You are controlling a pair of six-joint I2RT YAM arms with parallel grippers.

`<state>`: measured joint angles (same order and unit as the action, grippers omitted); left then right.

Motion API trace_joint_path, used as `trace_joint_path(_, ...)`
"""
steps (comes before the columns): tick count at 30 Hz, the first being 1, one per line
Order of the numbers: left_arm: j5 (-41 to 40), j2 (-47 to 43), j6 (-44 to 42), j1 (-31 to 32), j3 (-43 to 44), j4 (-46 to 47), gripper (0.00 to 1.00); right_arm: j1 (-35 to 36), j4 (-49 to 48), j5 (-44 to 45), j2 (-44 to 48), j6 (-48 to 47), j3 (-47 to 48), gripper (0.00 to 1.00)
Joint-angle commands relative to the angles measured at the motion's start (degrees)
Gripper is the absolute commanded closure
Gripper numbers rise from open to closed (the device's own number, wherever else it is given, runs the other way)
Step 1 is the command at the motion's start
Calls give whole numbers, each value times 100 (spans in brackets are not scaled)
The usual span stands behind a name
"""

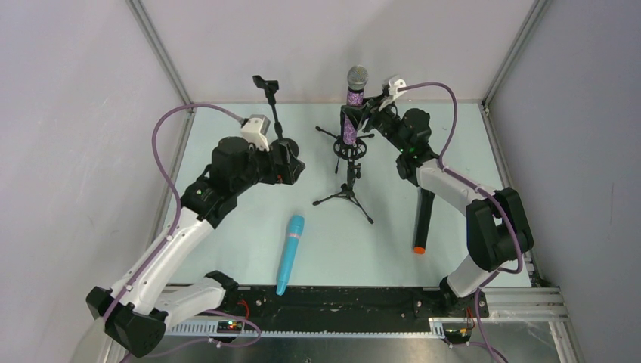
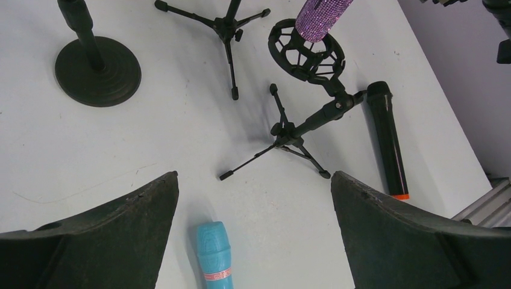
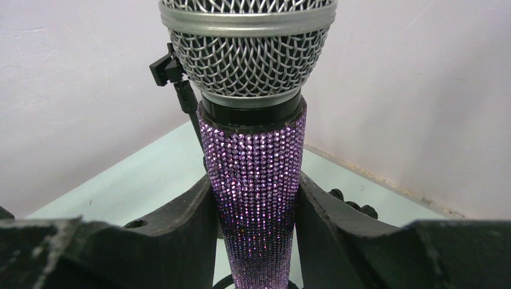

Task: Attach the microphones to the stand

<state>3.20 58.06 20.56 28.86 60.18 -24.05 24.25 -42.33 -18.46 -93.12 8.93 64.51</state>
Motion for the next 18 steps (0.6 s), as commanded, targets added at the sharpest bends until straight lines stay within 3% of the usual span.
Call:
trace_joint_path(1,-1,-108,24,28,-41,190,0,-17,-599,-76,304,-55,-14,100)
trace_joint_path(18,-25,-142,-6,32,-159,187,0,-22,-1017,-189,683,48,-389,100)
